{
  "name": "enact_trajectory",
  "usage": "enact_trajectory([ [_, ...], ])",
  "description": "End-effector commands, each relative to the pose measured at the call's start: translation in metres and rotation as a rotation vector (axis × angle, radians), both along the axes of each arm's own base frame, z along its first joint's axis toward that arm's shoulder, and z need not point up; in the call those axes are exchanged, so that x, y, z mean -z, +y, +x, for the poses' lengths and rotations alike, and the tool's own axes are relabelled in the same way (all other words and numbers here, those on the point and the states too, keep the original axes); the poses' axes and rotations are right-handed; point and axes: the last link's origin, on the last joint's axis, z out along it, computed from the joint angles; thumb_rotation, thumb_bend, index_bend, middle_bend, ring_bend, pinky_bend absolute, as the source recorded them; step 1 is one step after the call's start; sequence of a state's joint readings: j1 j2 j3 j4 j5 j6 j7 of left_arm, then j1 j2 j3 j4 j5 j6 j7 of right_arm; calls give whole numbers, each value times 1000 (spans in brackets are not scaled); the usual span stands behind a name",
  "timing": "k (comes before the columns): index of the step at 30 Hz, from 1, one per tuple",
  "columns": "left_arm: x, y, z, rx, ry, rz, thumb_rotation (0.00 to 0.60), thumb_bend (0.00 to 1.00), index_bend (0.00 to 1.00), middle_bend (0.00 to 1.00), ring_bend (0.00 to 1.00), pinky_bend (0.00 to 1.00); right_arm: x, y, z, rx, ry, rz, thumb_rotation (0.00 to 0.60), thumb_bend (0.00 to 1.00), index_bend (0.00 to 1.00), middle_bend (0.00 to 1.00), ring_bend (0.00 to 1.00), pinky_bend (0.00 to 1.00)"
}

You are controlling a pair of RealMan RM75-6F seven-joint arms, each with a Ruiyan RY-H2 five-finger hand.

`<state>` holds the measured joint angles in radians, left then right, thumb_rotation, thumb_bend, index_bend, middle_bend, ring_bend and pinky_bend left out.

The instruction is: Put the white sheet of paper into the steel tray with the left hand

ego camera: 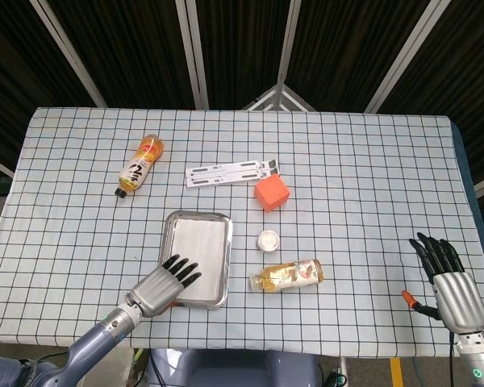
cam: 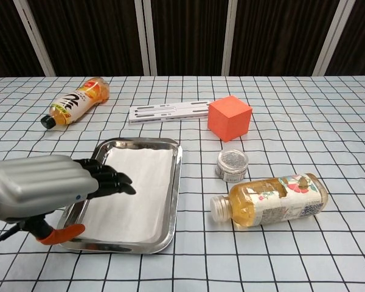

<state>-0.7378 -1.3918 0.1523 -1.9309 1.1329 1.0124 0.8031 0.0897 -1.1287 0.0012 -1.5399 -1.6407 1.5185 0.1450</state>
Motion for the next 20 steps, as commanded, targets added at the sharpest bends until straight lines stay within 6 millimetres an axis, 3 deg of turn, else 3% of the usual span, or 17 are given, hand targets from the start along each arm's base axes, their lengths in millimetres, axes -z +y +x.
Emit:
enact_trajectory([
  [1,-20,2,9,-26,-98,78,600,386,0,0,0,0,-1,0,0,-1,0,-3,600,290,0,0,0,0],
  [5,-43,-3,-3,-90,-161,184,600,200,0,0,0,0,-1,0,-1,-1,2,-4,600,291,0,0,0,0],
  [6,-59,-6,-19,-145,-182,271,600,163,0,0,0,0,-1,0,-1,-3,6,-6,600,291,0,0,0,0],
  [8,-70,-15,-33,-164,-204,334,600,82,0,0,0,0,-1,0,-1,-4,11,-8,600,291,0,0,0,0],
  [13,-98,-51,-89,-245,-223,499,600,45,0,0,0,0,0,0,1,-28,59,-23,600,291,0,0,0,0],
  [20,-117,-81,-130,-275,-186,612,600,44,0,0,0,0,3,2,2,-25,61,-17,600,290,0,0,0,0],
])
